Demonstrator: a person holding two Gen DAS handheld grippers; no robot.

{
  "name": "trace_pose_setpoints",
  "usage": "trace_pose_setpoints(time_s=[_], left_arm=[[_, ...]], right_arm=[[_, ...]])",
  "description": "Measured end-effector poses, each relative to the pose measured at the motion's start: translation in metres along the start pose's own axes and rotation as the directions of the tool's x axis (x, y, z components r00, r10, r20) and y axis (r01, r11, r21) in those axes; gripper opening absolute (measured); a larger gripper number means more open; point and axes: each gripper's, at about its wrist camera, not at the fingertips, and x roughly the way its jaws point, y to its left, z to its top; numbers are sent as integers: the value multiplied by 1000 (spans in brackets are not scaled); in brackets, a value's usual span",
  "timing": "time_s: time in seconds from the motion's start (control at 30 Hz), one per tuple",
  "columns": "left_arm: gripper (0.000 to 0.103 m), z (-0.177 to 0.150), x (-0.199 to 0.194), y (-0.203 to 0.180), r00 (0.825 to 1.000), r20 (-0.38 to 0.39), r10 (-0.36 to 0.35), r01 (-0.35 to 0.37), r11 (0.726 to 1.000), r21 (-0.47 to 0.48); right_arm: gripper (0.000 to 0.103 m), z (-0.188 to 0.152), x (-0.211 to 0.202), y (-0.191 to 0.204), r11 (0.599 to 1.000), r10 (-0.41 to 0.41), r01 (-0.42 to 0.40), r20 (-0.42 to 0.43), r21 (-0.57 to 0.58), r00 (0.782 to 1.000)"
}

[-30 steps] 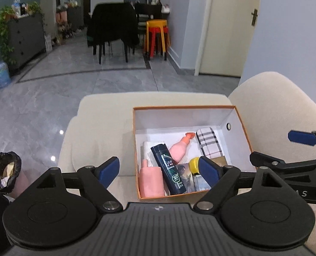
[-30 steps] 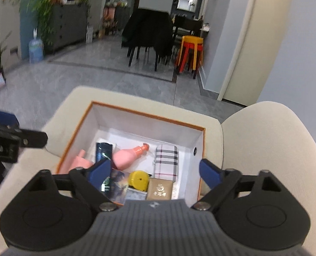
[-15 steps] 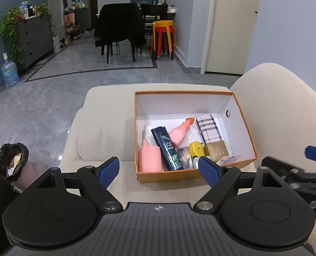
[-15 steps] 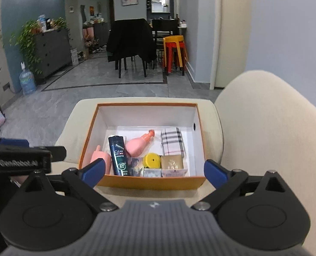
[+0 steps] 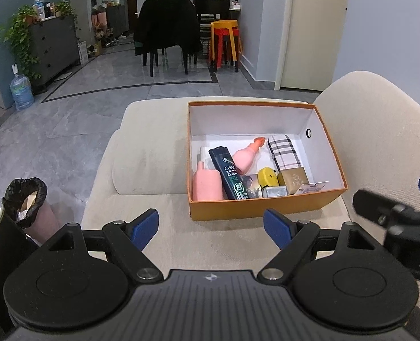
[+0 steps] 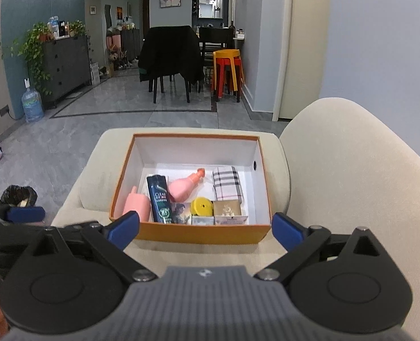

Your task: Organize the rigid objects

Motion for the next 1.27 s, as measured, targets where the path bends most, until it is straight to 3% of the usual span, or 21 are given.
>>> trace_pose_setpoints(time_s=[1.27], left_arm=[[98,6,-12,-10,1000,13,-7,6,1000,21]], right_arm=[[98,-9,-1,-7,1000,-12,12,-19,20,1000]])
